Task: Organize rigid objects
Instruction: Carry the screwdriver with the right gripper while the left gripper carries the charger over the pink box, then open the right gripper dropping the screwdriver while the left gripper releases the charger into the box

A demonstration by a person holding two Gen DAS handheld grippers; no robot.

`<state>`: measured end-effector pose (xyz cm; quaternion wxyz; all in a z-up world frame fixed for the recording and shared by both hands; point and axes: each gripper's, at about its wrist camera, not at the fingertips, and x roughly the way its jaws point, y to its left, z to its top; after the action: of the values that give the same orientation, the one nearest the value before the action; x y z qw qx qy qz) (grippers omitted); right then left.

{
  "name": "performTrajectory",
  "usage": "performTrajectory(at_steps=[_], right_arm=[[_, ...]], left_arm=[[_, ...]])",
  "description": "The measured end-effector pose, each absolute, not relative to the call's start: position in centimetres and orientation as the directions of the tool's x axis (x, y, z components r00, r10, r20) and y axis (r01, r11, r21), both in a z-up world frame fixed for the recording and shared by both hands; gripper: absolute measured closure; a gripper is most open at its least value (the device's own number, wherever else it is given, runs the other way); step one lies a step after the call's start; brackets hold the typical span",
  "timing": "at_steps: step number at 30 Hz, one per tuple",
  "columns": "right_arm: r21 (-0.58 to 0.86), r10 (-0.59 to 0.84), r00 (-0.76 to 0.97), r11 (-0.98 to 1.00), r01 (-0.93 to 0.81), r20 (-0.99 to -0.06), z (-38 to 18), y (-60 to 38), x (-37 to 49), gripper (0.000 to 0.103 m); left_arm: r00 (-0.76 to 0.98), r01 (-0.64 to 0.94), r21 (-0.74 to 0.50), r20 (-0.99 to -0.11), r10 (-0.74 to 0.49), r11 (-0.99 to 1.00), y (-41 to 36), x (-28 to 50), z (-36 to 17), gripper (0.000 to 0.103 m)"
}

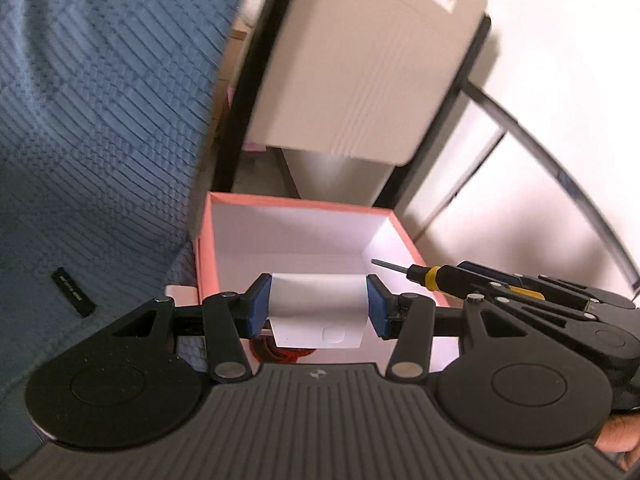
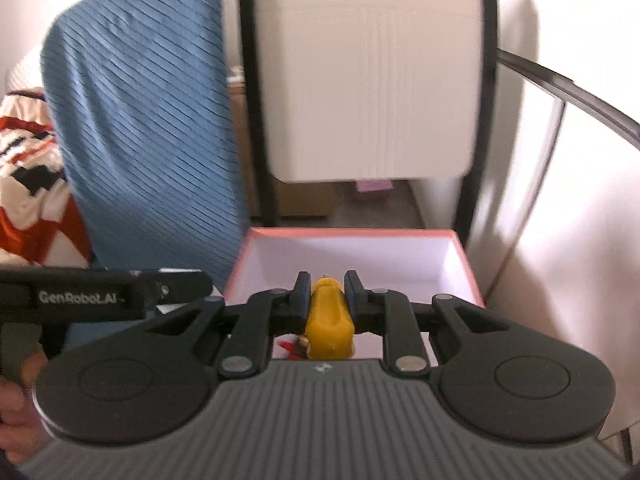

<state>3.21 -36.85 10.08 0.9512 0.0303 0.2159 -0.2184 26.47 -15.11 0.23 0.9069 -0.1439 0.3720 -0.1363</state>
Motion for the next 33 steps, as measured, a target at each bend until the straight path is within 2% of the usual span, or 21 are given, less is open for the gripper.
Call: performTrajectory(at_steps=[15, 25, 33], right_arm=[[-0.048, -0.473, 0.720, 0.850, 0.524, -0.507, 0.9, -42.6, 1.3, 0.082], [-0.009, -0.441, 0.686, 0.844, 0.536, -0.579, -3.2, -43.9, 0.6, 0.081], [0.036, -0.400, 0.715, 0.860, 0.509, -0.574, -2.6, -43.7, 0.3, 0.081]], left_arm=[[0.532, 0.141, -0.359, -0.758, -0.376, 0.923, -21.3, 28.3, -9.0, 0.047], [0.486, 0.151, -0.334, -0.794, -0.364, 0.930, -22.0, 28.9, -11.0, 0.047], [0.467, 0.157, -0.323, -0.809, -0.358, 0.933, -22.0, 28.7, -10.9, 0.046]])
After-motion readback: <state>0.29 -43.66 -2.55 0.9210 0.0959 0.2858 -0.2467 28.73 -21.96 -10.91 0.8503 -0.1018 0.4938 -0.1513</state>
